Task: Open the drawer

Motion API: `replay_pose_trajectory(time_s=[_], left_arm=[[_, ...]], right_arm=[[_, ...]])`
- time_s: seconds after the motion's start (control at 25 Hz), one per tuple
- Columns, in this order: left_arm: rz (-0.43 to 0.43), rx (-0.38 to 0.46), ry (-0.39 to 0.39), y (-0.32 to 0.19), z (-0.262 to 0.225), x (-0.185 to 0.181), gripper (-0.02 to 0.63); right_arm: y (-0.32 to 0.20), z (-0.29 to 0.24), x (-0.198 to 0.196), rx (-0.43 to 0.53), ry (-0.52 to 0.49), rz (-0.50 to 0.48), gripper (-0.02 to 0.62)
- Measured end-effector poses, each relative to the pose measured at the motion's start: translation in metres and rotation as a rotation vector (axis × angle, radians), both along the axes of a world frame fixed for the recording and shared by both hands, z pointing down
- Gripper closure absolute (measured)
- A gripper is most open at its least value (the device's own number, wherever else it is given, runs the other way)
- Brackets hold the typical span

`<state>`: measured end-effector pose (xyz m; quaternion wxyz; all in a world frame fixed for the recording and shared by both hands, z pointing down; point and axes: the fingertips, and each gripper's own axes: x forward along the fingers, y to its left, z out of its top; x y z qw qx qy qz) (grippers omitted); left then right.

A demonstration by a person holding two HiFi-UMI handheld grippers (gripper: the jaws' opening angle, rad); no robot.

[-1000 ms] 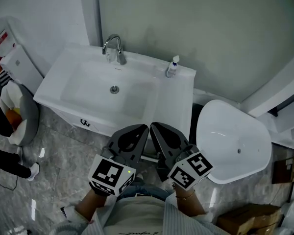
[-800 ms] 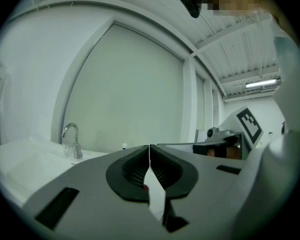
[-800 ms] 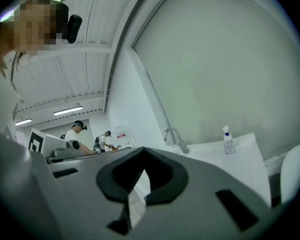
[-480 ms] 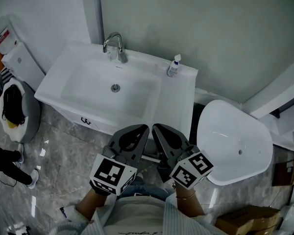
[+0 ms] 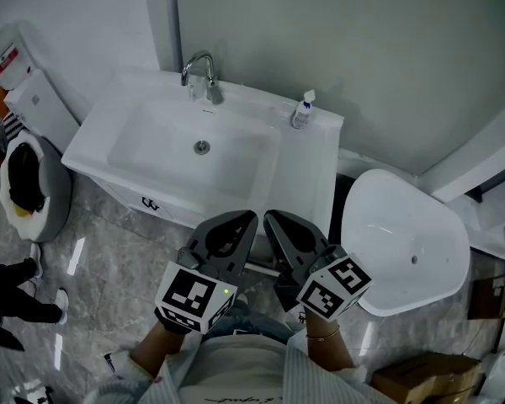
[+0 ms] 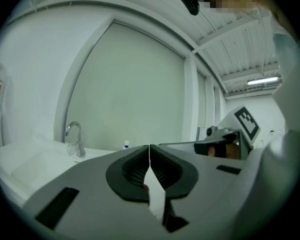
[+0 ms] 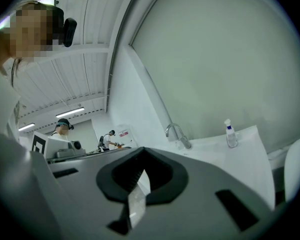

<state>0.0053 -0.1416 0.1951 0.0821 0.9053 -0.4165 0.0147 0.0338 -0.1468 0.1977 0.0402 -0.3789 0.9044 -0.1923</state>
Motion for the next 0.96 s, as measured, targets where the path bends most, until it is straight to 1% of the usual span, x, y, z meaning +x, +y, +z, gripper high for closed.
replay_pose_trajectory(time_s=[0.36, 0.64, 0.76, 0.96], left_arm=[[0.018, 0.012, 0.007, 0.004, -0.003, -0.002, 0.586], [0.062, 0.009, -0.021, 0.012, 0.002, 0.002, 0.586], [0.082, -0.008, 0.001, 0.012, 0.002, 0.004, 0.586], [0.104, -0.003, 0.04, 0.003, -0.004, 0.005, 0.586]], right_arm=[[0.01, 0.0, -0.005, 0.0, 0.005, 0.0, 0.588], [0.018, 0.003, -0.001, -0.01, 0.0, 0.01, 0.588], [0.021, 0.003, 0.002, -0.01, 0.001, 0.013, 0.588], [0.018, -0.002, 0.008, 0.015, 0.016, 0.029, 0.586]])
